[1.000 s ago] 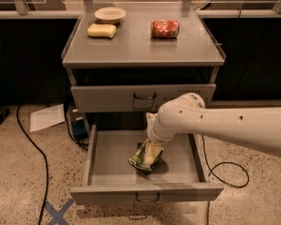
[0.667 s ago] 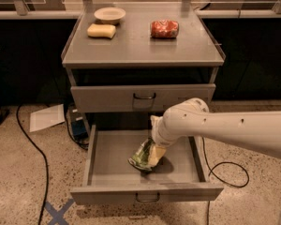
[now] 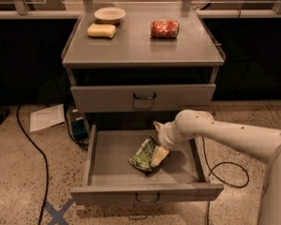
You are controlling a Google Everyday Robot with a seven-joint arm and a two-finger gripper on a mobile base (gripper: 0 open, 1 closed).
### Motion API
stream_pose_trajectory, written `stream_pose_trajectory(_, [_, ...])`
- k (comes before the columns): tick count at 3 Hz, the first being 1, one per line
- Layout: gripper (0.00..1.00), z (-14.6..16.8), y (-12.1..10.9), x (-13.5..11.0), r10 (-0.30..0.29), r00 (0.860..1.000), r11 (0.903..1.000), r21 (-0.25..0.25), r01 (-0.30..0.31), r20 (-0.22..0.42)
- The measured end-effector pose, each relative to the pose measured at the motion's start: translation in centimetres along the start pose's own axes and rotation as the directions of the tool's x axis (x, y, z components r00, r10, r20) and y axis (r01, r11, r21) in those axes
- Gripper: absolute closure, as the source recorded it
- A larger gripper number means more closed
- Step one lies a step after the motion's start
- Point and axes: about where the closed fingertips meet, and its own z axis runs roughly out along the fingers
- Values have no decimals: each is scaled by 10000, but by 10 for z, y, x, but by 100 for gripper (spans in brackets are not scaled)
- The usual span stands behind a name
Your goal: Pick green jalapeno chip bag from middle drawer and place on counter
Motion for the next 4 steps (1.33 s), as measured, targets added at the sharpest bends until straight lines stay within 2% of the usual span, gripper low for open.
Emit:
stream_pose_trajectory(1, [0,41,2,18,227,9923,9972,-738,-138,1221])
stream_pose_trajectory(2, [0,68,0,37,-28,9891,9967,-798,147,1469])
stream_pose_trajectory(3, [0,69,0,37,-29,9891,9966,-811,150,1473])
stream_pose_trajectory(4, [0,93,4,30,-110,9841,9921,-1208,329,1772])
